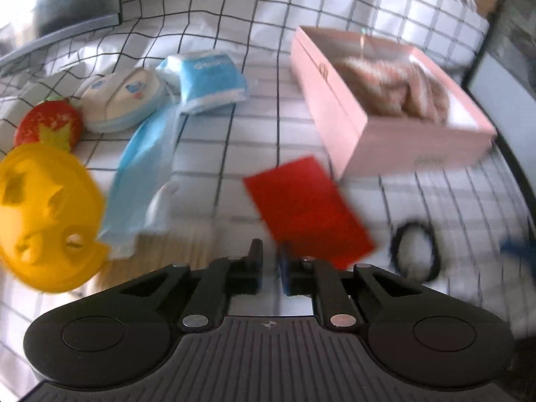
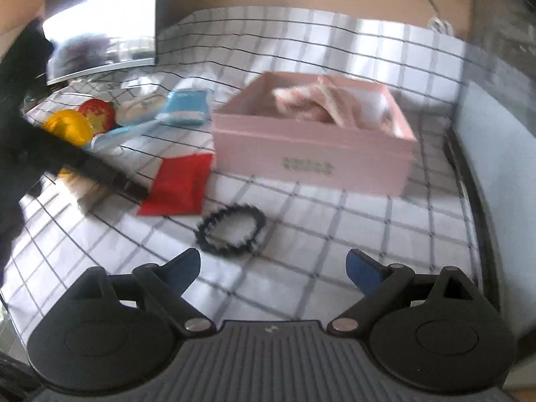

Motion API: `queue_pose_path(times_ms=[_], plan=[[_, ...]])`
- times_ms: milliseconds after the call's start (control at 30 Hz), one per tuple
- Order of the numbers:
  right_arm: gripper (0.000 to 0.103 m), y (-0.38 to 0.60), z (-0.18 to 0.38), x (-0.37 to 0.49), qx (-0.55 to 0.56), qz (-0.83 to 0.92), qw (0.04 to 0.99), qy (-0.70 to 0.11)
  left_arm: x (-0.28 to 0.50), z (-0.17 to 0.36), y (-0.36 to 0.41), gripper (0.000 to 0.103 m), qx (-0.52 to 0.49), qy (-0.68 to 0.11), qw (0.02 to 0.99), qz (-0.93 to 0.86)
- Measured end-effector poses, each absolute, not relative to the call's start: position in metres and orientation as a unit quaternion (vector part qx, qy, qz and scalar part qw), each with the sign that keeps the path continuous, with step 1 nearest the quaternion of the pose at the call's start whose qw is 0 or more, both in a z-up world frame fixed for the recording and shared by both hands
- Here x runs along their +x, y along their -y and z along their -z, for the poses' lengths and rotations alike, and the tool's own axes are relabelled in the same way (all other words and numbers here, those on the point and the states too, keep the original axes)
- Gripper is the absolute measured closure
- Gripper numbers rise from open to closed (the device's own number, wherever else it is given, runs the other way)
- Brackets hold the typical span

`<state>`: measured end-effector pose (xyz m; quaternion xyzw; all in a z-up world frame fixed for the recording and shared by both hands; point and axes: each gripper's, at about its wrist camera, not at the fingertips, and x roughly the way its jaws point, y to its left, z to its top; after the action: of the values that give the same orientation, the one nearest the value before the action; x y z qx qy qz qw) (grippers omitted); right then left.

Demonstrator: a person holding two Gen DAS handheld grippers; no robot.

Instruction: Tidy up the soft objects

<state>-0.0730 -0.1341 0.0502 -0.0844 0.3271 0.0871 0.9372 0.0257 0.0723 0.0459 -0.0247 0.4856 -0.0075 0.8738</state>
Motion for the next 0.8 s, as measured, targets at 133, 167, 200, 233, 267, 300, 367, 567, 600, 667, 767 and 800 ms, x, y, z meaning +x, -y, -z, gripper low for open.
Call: queue_pose_path(times_ms=[133,167,200,233,267,300,367,567,600,667,767,800], plan=[[0.018,0.113,-0.048,-0.049,-0.082,-0.107,0.935,-0.328,0.012,-0.047,-0.086,0.09,-0.061,-0.496,0.866,0.015],[0.018,0.108,-0.05,-0.044,-0.078,-0.114,0.935,-0.326,0.011,-0.047,-0.09,0.09,-0.077,-0.496,0.865,0.016],[0.018,0.102,-0.051,-0.038,-0.075,-0.122,0.935,-0.326,0.01,-0.047,-0.095,0.089,-0.094,-0.497,0.862,0.018],[0.018,0.096,-0.051,-0.033,-0.073,-0.131,0.933,-0.326,0.009,-0.047,-0.1,0.088,-0.112,-0.498,0.86,0.023],[0.018,0.088,-0.05,-0.028,-0.074,-0.141,0.932,-0.326,0.007,-0.048,-0.106,0.086,-0.134,-0.494,0.858,0.029],[0.018,0.081,-0.049,-0.025,-0.076,-0.148,0.931,-0.325,0.004,-0.05,-0.111,0.085,-0.147,-0.489,0.859,0.03],[0.018,0.064,-0.043,-0.017,-0.088,-0.153,0.929,-0.325,-0.002,-0.058,-0.119,0.085,-0.155,-0.473,0.867,0.028],[0.016,0.029,-0.021,0.014,-0.111,-0.143,0.922,-0.342,-0.016,-0.078,-0.14,0.086,-0.16,-0.454,0.876,0.033],[0.015,0.026,-0.019,0.014,-0.116,-0.137,0.925,-0.336,-0.018,-0.08,-0.143,0.086,-0.16,-0.454,0.876,0.034],[0.015,0.025,-0.019,0.016,-0.114,-0.135,0.924,-0.338,-0.022,-0.081,-0.15,0.085,-0.163,-0.453,0.876,0.036],[0.032,0.025,-0.023,0.013,-0.119,-0.141,0.921,-0.344,-0.027,-0.081,-0.161,0.085,-0.175,-0.452,0.874,0.037],[0.046,0.025,-0.025,0.011,-0.121,-0.145,0.919,-0.346,-0.029,-0.08,-0.165,0.085,-0.179,-0.452,0.873,0.038]])
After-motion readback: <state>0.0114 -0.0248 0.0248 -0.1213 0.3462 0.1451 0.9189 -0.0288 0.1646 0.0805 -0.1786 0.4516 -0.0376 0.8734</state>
